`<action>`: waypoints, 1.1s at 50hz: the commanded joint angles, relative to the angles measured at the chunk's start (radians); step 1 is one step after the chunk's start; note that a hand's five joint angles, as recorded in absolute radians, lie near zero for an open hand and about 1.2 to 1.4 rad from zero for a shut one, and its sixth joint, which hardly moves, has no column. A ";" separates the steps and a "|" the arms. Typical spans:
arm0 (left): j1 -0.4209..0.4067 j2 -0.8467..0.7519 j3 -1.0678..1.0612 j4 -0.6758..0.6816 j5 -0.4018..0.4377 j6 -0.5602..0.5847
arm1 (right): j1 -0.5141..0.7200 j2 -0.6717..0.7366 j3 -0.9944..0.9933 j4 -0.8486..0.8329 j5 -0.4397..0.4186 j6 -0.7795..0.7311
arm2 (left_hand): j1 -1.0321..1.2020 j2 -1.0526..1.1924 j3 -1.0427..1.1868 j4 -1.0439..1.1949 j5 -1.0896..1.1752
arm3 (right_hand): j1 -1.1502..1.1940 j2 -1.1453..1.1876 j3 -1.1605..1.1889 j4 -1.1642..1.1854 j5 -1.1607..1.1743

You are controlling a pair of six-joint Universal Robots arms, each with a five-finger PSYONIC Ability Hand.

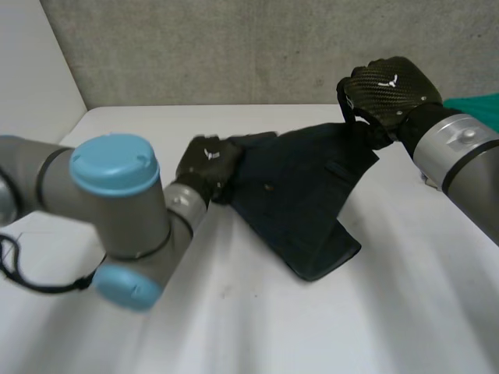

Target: Fold the laundry.

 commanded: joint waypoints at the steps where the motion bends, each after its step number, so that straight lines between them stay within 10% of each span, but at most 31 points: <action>1: -0.158 0.198 -0.263 -0.091 -0.063 -0.107 | 0.009 0.082 -0.019 0.016 0.008 -0.001 | 0.261 0.199 0.205 0.195 0.262 | 0.269 0.209 0.201 0.197 0.199; 10: -0.333 0.197 -0.305 -0.103 -0.131 -0.282 | 0.064 0.116 0.012 0.015 0.007 -0.010 | 0.247 0.185 0.191 0.181 0.248 | 0.269 0.209 0.201 0.197 0.199; 15: -0.339 0.222 -0.271 -0.131 -0.137 -0.308 | 0.060 0.115 0.033 0.013 0.004 -0.024 | -0.534 -0.595 -0.589 -0.600 -0.533 | 0.269 0.209 0.201 0.197 0.199; 27: 0.014 0.314 -0.225 -0.140 -0.114 -0.104 | 0.055 0.102 0.076 0.013 0.001 -0.034 | -0.778 -0.839 -0.833 -0.844 -0.777 | 0.269 0.209 0.201 0.197 0.199; 32: 0.106 0.234 -0.159 -0.137 0.039 0.022 | 0.055 0.076 0.110 0.013 -0.001 -0.059 | -0.769 -0.831 -0.825 -0.835 -0.768 | 0.269 0.209 0.201 0.197 0.199; 43: 0.192 0.010 0.046 -0.186 0.332 0.054 | 0.055 0.023 0.179 0.013 -0.004 -0.085 | -0.748 -0.810 -0.804 -0.814 -0.748 | 0.269 0.209 0.201 0.197 0.199; 55: 0.201 -0.136 0.166 -0.303 0.365 0.137 | 0.055 0.015 0.217 0.015 -0.004 -0.051 | -0.553 -0.615 -0.609 -0.619 -0.552 | 0.269 0.209 0.201 0.197 0.199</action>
